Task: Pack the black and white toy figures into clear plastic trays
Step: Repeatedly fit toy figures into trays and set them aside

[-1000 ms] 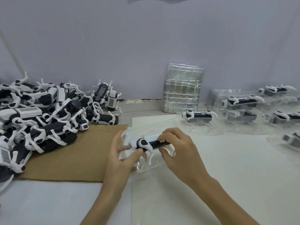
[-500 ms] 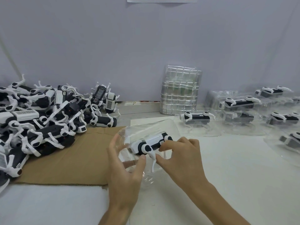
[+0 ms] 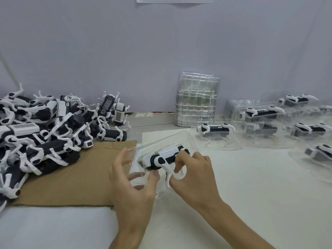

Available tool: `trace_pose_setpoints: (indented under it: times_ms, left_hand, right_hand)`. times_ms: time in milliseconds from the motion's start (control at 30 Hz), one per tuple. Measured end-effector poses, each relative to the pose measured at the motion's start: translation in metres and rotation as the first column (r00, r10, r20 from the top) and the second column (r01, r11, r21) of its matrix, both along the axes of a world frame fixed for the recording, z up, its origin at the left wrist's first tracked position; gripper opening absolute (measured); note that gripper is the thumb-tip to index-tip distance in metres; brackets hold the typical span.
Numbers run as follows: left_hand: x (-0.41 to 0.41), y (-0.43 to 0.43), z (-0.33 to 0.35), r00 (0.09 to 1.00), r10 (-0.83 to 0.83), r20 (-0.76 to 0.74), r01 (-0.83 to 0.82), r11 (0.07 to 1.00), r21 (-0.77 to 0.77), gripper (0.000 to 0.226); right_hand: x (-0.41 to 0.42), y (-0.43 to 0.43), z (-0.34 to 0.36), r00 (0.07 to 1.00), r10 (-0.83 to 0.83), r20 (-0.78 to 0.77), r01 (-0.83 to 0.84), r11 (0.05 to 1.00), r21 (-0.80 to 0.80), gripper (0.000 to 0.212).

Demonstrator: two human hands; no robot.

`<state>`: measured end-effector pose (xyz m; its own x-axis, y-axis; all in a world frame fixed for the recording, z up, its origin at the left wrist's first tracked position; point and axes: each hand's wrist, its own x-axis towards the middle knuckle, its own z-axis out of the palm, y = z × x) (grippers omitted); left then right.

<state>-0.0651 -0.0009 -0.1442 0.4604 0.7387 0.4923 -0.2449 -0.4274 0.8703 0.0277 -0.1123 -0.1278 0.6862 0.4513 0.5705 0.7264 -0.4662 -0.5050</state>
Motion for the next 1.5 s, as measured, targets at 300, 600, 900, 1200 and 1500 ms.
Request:
trace_pose_setpoints:
  times_ms: [300, 600, 900, 1200, 1500]
  left_hand:
    - [-0.001, 0.024, 0.01, 0.98, -0.197, -0.004, 0.169, 0.852, -0.496, 0.052]
    - [0.005, 0.027, 0.0, 0.922, -0.376, -0.092, 0.275, 0.803, -0.529, 0.045]
    - [0.003, 0.025, 0.003, 0.944, -0.258, -0.208, 0.207, 0.949, -0.239, 0.037]
    - [0.006, 0.019, -0.003, 0.978, -0.06, -0.202, 0.043, 0.995, -0.087, 0.042]
    - [0.01, 0.018, -0.01, 0.97, -0.122, -0.21, 0.101, 0.989, -0.107, 0.047]
  right_hand:
    - [0.003, -0.007, 0.011, 0.983, 0.088, 0.16, -0.115, 0.978, 0.172, 0.022]
    - [-0.003, -0.009, 0.013, 0.952, 0.293, -0.083, -0.301, 0.859, -0.415, 0.064]
    - [0.011, -0.013, 0.017, 0.961, 0.267, -0.07, -0.264, 0.817, -0.513, 0.054]
    - [0.056, 0.074, 0.013, 0.968, 0.243, 0.067, -0.157, 0.788, -0.595, 0.035]
    - [0.134, 0.079, 0.018, 1.0, 0.024, -0.019, -0.031, 0.801, -0.598, 0.037]
